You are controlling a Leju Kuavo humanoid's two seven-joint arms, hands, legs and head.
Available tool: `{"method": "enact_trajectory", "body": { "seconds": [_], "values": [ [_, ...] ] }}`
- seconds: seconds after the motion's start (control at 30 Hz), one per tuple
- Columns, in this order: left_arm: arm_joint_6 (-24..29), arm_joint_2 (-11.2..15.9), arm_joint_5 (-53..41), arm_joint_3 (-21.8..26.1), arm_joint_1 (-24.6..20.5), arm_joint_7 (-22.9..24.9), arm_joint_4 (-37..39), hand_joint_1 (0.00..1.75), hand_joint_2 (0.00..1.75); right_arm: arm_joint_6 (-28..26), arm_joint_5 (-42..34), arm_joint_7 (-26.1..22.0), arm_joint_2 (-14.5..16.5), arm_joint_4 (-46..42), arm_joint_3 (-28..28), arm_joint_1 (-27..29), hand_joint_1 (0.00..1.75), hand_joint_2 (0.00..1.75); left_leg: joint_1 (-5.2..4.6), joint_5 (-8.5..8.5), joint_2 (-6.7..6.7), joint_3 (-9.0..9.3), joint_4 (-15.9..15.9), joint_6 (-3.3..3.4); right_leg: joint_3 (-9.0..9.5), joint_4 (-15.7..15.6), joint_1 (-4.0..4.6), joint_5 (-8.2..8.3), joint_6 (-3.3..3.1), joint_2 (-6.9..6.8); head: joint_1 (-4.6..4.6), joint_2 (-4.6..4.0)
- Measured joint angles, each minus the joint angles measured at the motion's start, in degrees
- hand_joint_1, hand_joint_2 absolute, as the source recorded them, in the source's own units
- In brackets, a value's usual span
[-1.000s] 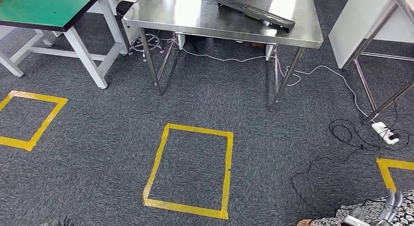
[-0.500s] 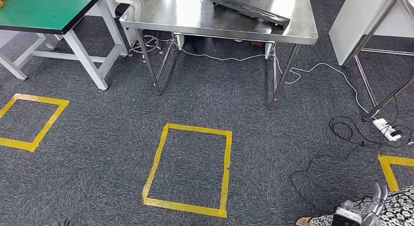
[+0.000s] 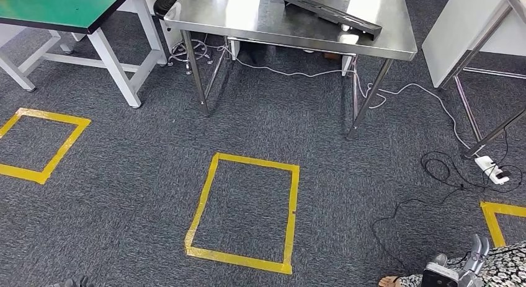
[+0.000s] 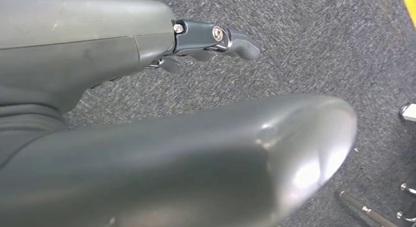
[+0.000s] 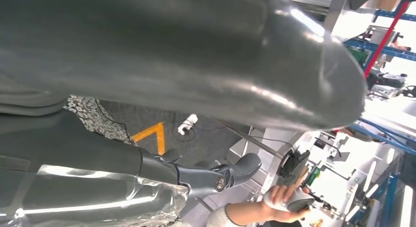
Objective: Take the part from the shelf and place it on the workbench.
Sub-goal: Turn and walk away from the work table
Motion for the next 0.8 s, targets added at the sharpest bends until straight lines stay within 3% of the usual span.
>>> {"method": "enact_trajectory", "body": {
  "seconds": [0.07, 0.13, 0.17, 0.3, 0.37, 0.43, 0.47, 0.5, 0.53, 0.6, 0.67, 0.73, 0.8],
  "values": [
    [0.1, -0.1, 0.0, 0.0, -0.1, 0.0, 0.2, 0.0, 0.0, 0.0, 0.0, 0.1, 0.0, 0.0, 0.0, 0.0, 0.0, 0.0, -0.16, 0.08, -0.39, 0.06, 0.0, -0.06, 3.74, -7.0, 0.01, 3.02, 0.57, 0.13, -0.01, 0.0],
    [0.1, -0.1, 0.1, 0.0, -0.2, 0.0, 0.4, 0.0, 0.0, 0.0, 0.2, 0.1, 0.0, 0.0, 0.0, -0.1, 0.0, 0.0, -0.51, 0.07, -0.75, -0.01, 0.3, -0.38, 7.62, -14.7, 0.13, 5.71, 0.46, 0.48, -0.02, 0.0],
    [0.1, -0.1, 0.2, 0.0, -0.2, 0.0, 0.4, 0.0, 0.0, 0.0, 0.2, 0.1, -0.1, 0.0, 0.0, -0.1, 0.0, 0.0, -0.65, 0.06, -0.89, -0.1, 0.5, -0.61, 8.45, -16.5, 0.22, 6.31, 0.24, 0.61, -0.03, 0.0],
    [0.2, 0.1, 0.6, 0.0, -0.1, -0.1, 0.6, 0.0, 0.0, 0.2, 0.6, 0.1, -0.1, 0.3, 0.0, -0.4, 0.0, 0.0, -0.37, -0.65, -0.98, -0.76, 1.7, -1.68, 8.91, -17.2, -0.3, 7.11, -0.95, 0.26, -0.12, 0.0],
    [0.2, 0.2, 0.8, 0.0, -0.1, -0.1, 0.6, 0.0, 0.0, 0.3, 0.9, 0.1, 0.0, 0.4, 0.0, -0.5, 0.0, 0.0, 0.04, -3.95, -0.68, -2.93, 6.8, -2.44, 9.05, -17.3, -0.63, 7.38, -1.5, -0.04, -0.33, 0.0],
    [0.3, 0.2, 1.0, 0.0, -0.1, -0.2, 0.7, 0.0, 0.0, 0.3, 1.2, 0.1, 0.0, 0.5, 0.0, -0.5, 0.0, 0.0, 0.46, -7.87, -0.38, -6.35, 14.7, -3.18, 9.01, -17.3, -0.43, 7.4, -1.65, -0.32, -0.47, 0.0],
    [0.3, 0.2, 1.0, 0.0, -0.1, -0.2, 0.8, 0.0, 0.0, 0.3, 1.2, 0.1, 0.0, 0.6, 0.0, -0.6, 0.0, 0.0, 0.64, -8.61, -0.26, -7.44, 17.2, -3.39, 9.0, -17.3, -0.34, 7.39, -1.65, -0.46, -0.48, 0.0],
    [0.3, 0.2, 1.1, 0.0, 0.0, -0.2, 0.8, 0.0, 0.0, 0.3, 1.2, 0.1, 0.0, 0.7, 0.0, -0.6, 0.0, 0.0, 0.81, -8.32, -0.15, -7.63, 17.8, -3.5, 9.03, -17.2, -0.26, 7.38, -1.64, -0.61, -0.49, 0.0],
    [0.3, 0.2, 1.2, 0.0, 0.0, -0.2, 0.8, 0.0, 0.0, 0.3, 1.3, 0.2, 0.0, 0.8, 0.0, -0.7, 0.0, 0.0, 0.93, -6.85, -0.01, -6.52, 15.7, -3.48, 9.1, -17.2, -0.22, 7.37, -1.64, -0.76, -0.48, 0.0],
    [0.3, 0.3, 1.2, 0.0, 0.0, -0.2, 0.8, 0.0, 0.0, 0.3, 1.4, 0.2, 0.0, 0.9, 0.0, -0.8, 0.0, 0.0, 0.9, -3.13, 0.84, -2.22, 7.4, -3.06, 9.26, -17.2, -0.08, 7.32, -1.59, -1.01, -0.48, 0.0],
    [0.3, 0.4, 1.2, 0.0, -0.1, -0.2, 0.8, 0.0, 0.0, 0.3, 1.5, 0.2, 0.0, 0.9, 0.0, -0.9, 0.0, 0.0, 0.5, -1.42, 1.56, 0.45, 1.9, -2.42, 9.17, -17.2, 0.29, 7.25, -1.31, -1.22, -0.45, 0.0],
    [0.3, 0.4, 1.2, 0.0, -0.2, -0.2, 0.8, 0.0, 0.0, 0.2, 1.7, 0.2, 0.0, 0.9, 0.0, -1.0, 0.0, 0.0, 0.07, -1.3, 1.31, 0.54, 1.1, -1.8, 9.03, -17.3, 0.49, 7.28, -0.82, -1.56, -0.45, 0.0],
    [0.4, 0.4, 1.2, 0.0, -0.2, -0.3, 0.8, 0.0, 0.0, 0.2, 1.9, 0.3, 0.0, 0.9, 0.0, -1.0, 0.0, 0.0, 0.25, -0.73, 0.86, 0.74, 0.3, -0.9, 8.53, -16.7, 0.54, 6.8, -0.35, -1.55, -0.39, 0.0]
  ]
}}
